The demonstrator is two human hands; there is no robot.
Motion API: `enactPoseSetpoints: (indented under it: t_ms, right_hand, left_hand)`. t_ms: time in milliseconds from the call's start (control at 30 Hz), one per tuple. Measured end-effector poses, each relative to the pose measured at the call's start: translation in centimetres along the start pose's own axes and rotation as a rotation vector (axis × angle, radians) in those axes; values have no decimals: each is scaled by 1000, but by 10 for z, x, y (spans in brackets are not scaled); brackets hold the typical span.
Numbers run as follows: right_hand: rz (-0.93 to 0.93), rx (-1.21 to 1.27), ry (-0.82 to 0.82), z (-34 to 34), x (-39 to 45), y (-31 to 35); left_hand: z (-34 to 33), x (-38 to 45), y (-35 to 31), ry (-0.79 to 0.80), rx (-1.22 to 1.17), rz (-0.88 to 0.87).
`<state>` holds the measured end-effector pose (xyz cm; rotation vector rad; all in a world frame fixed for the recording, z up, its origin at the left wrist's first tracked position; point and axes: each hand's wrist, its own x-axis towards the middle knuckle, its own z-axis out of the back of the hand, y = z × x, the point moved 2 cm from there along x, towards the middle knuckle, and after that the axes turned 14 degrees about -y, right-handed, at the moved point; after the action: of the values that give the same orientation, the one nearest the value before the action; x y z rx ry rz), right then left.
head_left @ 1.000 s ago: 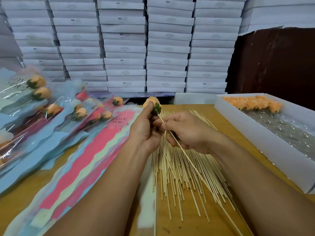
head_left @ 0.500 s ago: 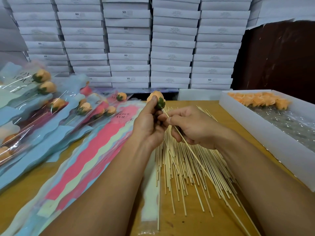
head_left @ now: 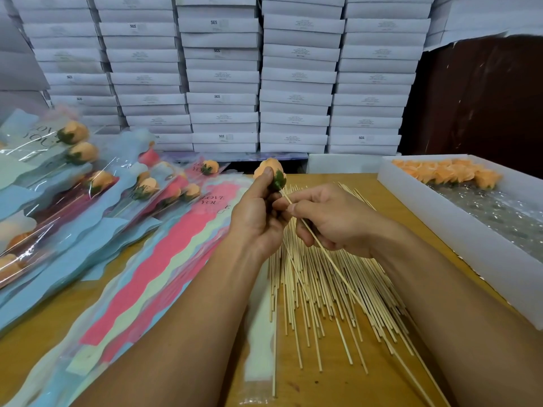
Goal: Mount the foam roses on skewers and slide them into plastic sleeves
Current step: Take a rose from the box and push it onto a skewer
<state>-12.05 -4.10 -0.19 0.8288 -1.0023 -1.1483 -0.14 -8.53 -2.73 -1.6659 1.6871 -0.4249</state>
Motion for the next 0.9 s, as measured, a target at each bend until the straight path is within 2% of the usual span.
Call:
enactPoseSetpoints:
  t_ms: [233, 667, 900]
  right_hand:
    - [-29, -20, -9, 1, -1, 0]
    - [-9, -82, -15, -5, 5, -10]
    - [-118, 15, 61, 12, 9, -20]
  left_hand:
    - [1, -3, 1, -7, 64, -75]
    - [-2, -6, 7, -174, 2, -248]
    - [-2, -10, 12, -161, 256, -261]
